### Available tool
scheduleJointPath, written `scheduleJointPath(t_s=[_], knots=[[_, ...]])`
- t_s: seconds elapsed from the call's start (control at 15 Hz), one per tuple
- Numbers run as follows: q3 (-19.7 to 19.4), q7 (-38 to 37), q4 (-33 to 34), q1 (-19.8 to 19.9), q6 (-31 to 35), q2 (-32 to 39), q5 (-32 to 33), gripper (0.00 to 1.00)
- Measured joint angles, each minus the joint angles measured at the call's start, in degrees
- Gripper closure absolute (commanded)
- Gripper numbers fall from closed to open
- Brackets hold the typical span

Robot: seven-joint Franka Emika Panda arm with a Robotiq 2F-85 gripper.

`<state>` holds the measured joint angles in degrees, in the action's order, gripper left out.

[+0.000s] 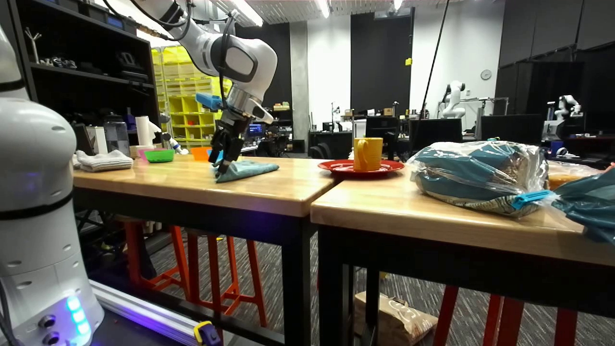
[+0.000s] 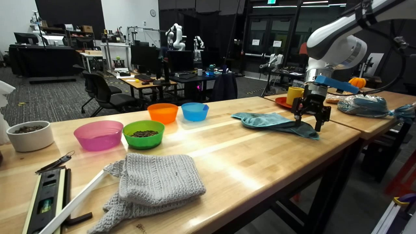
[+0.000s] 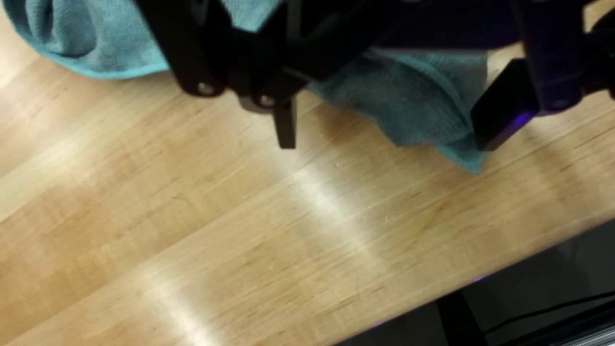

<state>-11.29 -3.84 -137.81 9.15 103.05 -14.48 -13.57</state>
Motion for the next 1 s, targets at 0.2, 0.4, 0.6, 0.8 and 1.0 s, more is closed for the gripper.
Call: scheduleJointPath(t_s=[0.2, 0.4, 0.6, 0.8, 1.0], knots=[[0.0, 0.0, -0.4, 0.0, 0.4, 0.1, -0.3, 0.63], [0.0, 0.0, -1.1, 0.0, 1.0, 0.1, -0.3, 0.86], [-0.2, 0.0, -1.7, 0.1, 1.5, 0.1, -0.3, 1.0], [-0.3, 0.0, -1.8, 0.3, 1.9, 0.0, -0.3, 0.99], [0.2, 0.1, -1.3, 0.2, 2.8, -0.7, -0.3, 0.99]])
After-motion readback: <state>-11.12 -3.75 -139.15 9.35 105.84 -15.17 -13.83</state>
